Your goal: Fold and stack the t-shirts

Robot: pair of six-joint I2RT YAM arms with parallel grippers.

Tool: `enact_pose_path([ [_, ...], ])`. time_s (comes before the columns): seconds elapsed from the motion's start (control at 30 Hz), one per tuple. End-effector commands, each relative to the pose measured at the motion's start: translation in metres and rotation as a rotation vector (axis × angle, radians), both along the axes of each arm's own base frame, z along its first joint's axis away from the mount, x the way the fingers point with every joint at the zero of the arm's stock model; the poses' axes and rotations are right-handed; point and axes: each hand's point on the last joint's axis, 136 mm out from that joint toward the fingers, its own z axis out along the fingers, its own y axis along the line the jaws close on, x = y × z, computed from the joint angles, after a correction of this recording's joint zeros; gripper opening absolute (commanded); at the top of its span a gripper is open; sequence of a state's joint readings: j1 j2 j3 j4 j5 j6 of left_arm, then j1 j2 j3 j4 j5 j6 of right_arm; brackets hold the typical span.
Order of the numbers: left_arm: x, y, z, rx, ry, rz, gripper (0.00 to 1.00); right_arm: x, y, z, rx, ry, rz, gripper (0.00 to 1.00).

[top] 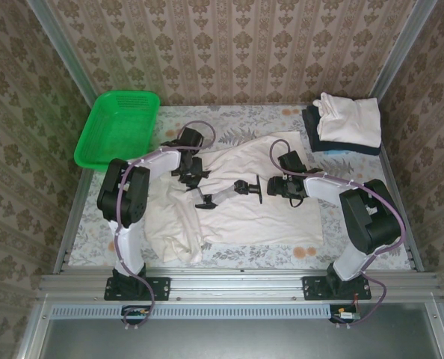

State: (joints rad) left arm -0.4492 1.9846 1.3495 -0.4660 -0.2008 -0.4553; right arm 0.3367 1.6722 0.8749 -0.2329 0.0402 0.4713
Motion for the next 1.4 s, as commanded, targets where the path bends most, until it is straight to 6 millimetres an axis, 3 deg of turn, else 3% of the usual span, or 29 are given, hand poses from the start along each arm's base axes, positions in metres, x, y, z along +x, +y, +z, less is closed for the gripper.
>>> enact_pose_path([
  [0.0,0.013,0.009,0.022,0.044,-0.042,0.026,0.66,-0.011,0.005,-0.015,0.01,0.058,0.014,0.7],
  [0.23,0.036,0.014,0.043,0.054,-0.088,0.032,0.66,-0.013,0.004,-0.017,0.006,0.06,0.012,0.7],
  [0.57,0.049,0.016,0.006,0.022,-0.023,0.041,0.61,-0.011,0.005,-0.018,0.009,0.061,0.017,0.7],
  [0.7,0.059,0.013,0.002,0.009,-0.027,0.028,0.56,-0.01,0.006,-0.017,0.01,0.059,0.018,0.7],
  [0.87,0.059,0.015,-0.003,0.019,-0.017,0.024,0.35,-0.012,0.004,-0.019,0.005,0.063,0.015,0.7],
  [1.27,0.065,0.02,0.042,0.055,-0.101,0.013,0.09,-0.009,0.007,-0.021,0.016,0.065,0.018,0.7],
  [1.37,0.064,0.018,0.05,0.056,-0.112,0.01,0.07,-0.01,0.008,-0.023,0.018,0.071,0.018,0.7],
])
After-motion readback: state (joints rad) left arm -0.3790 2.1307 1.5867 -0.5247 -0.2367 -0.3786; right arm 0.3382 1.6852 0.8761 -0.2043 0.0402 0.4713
